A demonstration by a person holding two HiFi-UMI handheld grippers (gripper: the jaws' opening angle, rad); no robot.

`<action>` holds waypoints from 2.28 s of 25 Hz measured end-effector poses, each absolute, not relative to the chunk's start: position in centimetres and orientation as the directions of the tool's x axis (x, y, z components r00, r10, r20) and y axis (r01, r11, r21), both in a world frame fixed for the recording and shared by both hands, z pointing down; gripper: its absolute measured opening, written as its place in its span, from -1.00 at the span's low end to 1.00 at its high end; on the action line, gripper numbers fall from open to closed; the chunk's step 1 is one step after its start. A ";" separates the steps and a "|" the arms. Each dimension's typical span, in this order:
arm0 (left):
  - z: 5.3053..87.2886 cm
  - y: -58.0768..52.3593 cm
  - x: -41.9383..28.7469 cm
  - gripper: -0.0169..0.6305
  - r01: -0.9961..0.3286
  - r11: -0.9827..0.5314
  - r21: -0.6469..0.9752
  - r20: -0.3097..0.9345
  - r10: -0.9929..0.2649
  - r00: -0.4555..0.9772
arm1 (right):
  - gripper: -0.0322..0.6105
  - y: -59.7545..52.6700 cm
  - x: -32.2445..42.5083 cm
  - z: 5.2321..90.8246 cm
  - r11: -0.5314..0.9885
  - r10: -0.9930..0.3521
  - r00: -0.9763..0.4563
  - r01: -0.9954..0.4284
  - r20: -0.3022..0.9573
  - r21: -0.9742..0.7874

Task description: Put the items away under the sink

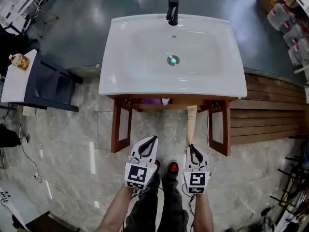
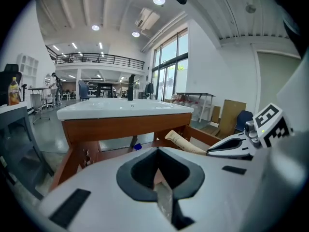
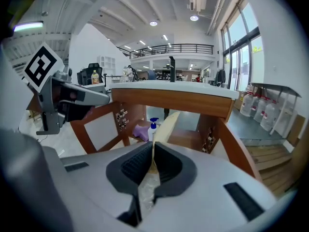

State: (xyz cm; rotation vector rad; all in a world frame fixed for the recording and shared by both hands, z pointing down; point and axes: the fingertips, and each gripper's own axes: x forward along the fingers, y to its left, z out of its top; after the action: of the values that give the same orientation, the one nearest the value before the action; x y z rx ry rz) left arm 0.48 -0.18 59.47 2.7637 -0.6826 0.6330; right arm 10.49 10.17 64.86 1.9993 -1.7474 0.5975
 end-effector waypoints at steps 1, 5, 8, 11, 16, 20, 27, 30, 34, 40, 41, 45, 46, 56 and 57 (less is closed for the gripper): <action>60.3 -0.5 0.5 -0.93 -0.491 -0.864 0.110 0.459 -0.394 0.796 | -0.78 9.8 10.7 65.7 -0.120 -0.814 0.116 -0.992 0.569 0.030; 63.5 -1.3 0.8 -0.93 -0.505 -0.856 0.113 0.456 -0.407 0.792 | -0.78 8.3 11.6 68.5 -0.102 -0.818 0.107 -0.994 0.565 0.041; 66.0 -1.8 1.2 -0.93 -0.510 -0.852 0.115 0.453 -0.412 0.790 | -0.78 7.2 12.5 70.9 -0.098 -0.823 0.106 -0.994 0.558 0.044; 68.5 -2.5 1.6 -0.93 -0.512 -0.851 0.112 0.449 -0.417 0.791 | -0.78 6.0 13.1 73.3 -0.096 -0.829 0.103 -0.995 0.550 0.041; 71.8 -3.8 2.7 -0.93 -0.509 -0.854 0.106 0.437 -0.420 0.795 | -0.78 3.9 14.5 76.4 -0.109 -0.841 0.112 -0.993 0.529 0.037; 74.0 -4.9 3.5 -0.93 -0.507 -0.856 0.100 0.426 -0.424 0.799 | -0.78 2.2 15.4 78.6 -0.109 -0.851 0.112 -0.993 0.514 0.036; 76.9 -6.5 4.9 -0.93 -0.499 -0.862 0.088 0.401 -0.428 0.810 | -0.78 -0.5 17.5 81.2 -0.119 -0.867 0.123 -0.992 0.482 0.039; 78.3 -7.1 5.4 -0.93 -0.498 -0.864 0.081 0.392 -0.431 0.812 | -0.78 -1.6 18.5 82.2 -0.125 -0.876 0.128 -0.991 0.465 0.038; 80.2 -7.5 6.0 -0.93 -0.496 -0.865 0.074 0.384 -0.434 0.815 | -0.78 -3.0 19.6 83.5 -0.123 -0.884 0.130 -0.991 0.449 0.044; 82.0 -7.8 6.4 -0.93 -0.494 -0.867 0.062 0.374 -0.439 0.817 | -0.78 -4.8 20.8 85.8 -0.125 -0.885 0.134 -0.991 0.445 0.050; 82.3 -7.8 6.4 -0.93 -0.494 -0.868 0.060 0.373 -0.439 0.817 | -0.78 -4.9 21.0 86.2 -0.128 -0.886 0.136 -0.991 0.444 0.048; 83.2 -7.9 6.2 -0.93 -0.496 -0.867 0.056 0.367 -0.444 0.817 | -0.78 -5.6 21.6 87.4 -0.136 -0.887 0.142 -0.990 0.438 0.046; 83.4 -7.8 6.2 -0.93 -0.495 -0.867 0.055 0.368 -0.444 0.817 | -0.78 -5.7 21.7 87.6 -0.140 -0.887 0.145 -0.989 0.439 0.045; 84.3 -7.7 5.7 -0.93 -0.499 -0.865 0.047 0.372 -0.449 0.813 | -0.78 -6.2 22.4 89.0 -0.158 -0.886 0.150 -0.987 0.439 0.020; 84.3 -7.7 5.7 -0.93 -0.499 -0.865 0.045 0.371 -0.450 0.813 | -0.77 -6.2 22.5 89.0 -0.158 -0.888 0.152 -0.987 0.434 0.022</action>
State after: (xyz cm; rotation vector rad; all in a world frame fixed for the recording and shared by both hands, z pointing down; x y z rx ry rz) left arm 5.66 -7.74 84.28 2.8564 -0.7519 0.5316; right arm 22.46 -6.22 88.96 2.1326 -1.8085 0.4665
